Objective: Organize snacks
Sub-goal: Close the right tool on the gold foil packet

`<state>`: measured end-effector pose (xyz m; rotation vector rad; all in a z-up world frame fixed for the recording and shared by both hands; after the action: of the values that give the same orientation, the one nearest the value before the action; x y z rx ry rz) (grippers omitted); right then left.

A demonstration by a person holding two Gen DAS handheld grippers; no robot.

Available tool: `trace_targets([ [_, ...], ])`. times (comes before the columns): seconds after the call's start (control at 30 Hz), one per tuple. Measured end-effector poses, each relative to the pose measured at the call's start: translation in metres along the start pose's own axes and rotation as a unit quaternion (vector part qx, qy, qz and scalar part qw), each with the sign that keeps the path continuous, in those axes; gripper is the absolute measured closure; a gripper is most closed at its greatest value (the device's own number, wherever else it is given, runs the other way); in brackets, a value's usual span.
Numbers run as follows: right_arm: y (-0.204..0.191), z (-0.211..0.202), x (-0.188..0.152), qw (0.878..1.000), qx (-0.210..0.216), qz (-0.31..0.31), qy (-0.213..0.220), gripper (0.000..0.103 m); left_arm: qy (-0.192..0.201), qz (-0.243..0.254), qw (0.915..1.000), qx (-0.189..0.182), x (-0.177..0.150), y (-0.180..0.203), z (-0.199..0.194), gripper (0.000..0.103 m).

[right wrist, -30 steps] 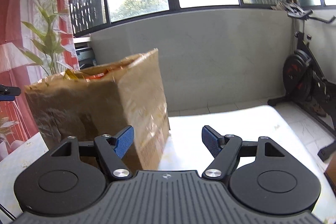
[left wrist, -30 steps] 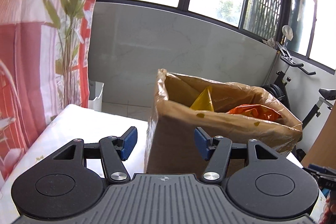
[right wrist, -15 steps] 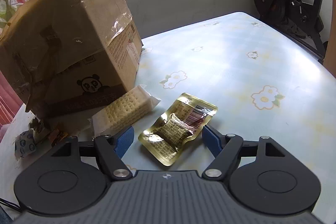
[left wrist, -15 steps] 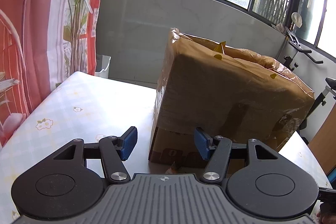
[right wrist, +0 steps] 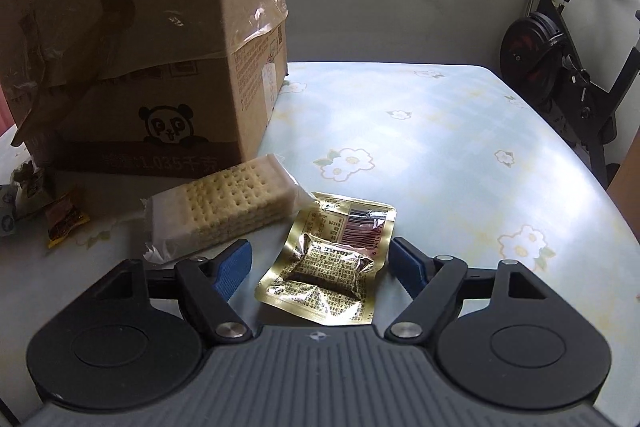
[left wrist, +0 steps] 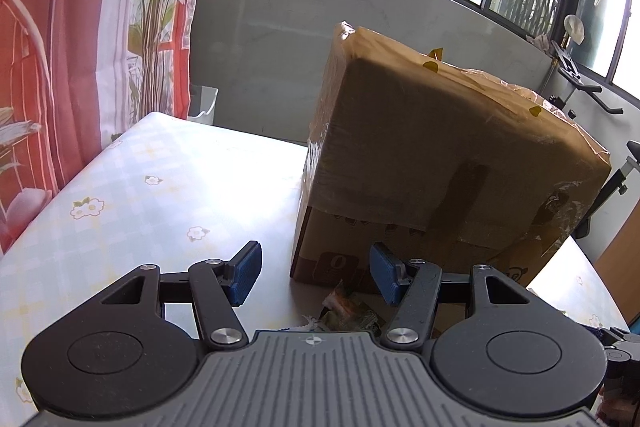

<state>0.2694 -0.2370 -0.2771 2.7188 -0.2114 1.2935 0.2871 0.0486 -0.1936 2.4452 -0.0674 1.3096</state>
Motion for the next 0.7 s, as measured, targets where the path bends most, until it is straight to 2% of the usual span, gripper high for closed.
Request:
trace_targets([
  [0.27,-0.002,0.005,0.002,1.000,-0.011,-0.008,0.005,0.026,-0.009,0.002,1.0000,0.001,-0.006,0.002,0.003,0.041],
  [0.37,0.005,0.003,0.002,1.000,-0.016,0.010,0.010,0.042,-0.011,0.000,0.9999,0.003,-0.008,0.000,0.001,0.041],
  [0.4,0.007,0.002,0.002,1.000,-0.014,0.016,0.011,0.045,-0.011,-0.001,0.9999,0.004,-0.009,0.000,0.000,0.041],
  [0.7,0.012,-0.013,-0.002,0.999,0.003,0.038,0.032,0.052,-0.009,-0.009,0.9999,0.010,-0.011,-0.003,-0.005,0.041],
])
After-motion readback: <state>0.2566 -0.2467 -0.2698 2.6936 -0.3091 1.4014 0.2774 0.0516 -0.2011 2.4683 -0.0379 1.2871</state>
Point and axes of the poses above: each gripper's, at about its wrist camera, not at the fingertips, and z roughly the way its jaws point, y to its right, x to its top, the point moved 5 cm from there along z, roughly the way its jaws point, and after that the axes turned 12 degrees about -x, right-handed, at the moved point
